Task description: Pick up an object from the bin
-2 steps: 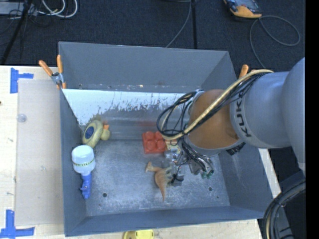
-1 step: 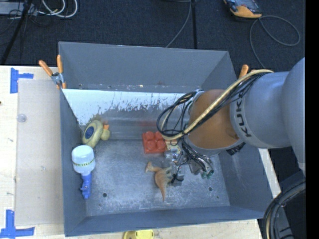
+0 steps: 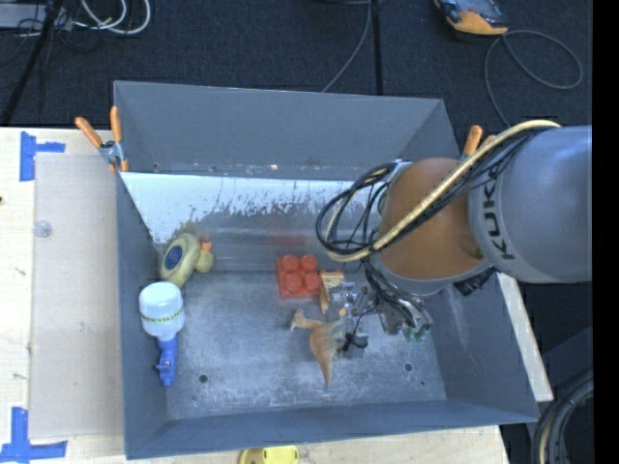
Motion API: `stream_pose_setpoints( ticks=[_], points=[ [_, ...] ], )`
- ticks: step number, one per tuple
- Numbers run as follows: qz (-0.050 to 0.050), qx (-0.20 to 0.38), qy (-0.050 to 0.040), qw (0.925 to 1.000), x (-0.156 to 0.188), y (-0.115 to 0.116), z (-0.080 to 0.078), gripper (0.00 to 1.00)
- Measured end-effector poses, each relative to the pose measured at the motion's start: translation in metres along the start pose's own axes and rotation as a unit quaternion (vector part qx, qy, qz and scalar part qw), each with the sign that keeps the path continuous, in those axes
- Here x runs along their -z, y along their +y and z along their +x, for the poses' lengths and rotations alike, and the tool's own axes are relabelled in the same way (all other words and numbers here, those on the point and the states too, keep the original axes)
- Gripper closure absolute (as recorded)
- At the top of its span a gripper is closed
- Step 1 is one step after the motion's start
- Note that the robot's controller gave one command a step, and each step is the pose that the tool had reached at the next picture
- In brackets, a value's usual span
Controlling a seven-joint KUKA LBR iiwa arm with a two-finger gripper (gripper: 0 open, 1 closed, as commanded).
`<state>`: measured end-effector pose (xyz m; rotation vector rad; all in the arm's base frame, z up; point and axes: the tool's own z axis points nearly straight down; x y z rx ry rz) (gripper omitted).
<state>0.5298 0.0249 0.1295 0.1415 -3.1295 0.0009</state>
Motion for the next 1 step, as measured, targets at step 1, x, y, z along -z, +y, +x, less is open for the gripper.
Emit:
stream_pose_setpoints(
  ticks=[1],
  points=[
    [0.000,0.006,-0.0023,1.0000,0.0620,0.0025,-0.0035,1.00]
  ],
)
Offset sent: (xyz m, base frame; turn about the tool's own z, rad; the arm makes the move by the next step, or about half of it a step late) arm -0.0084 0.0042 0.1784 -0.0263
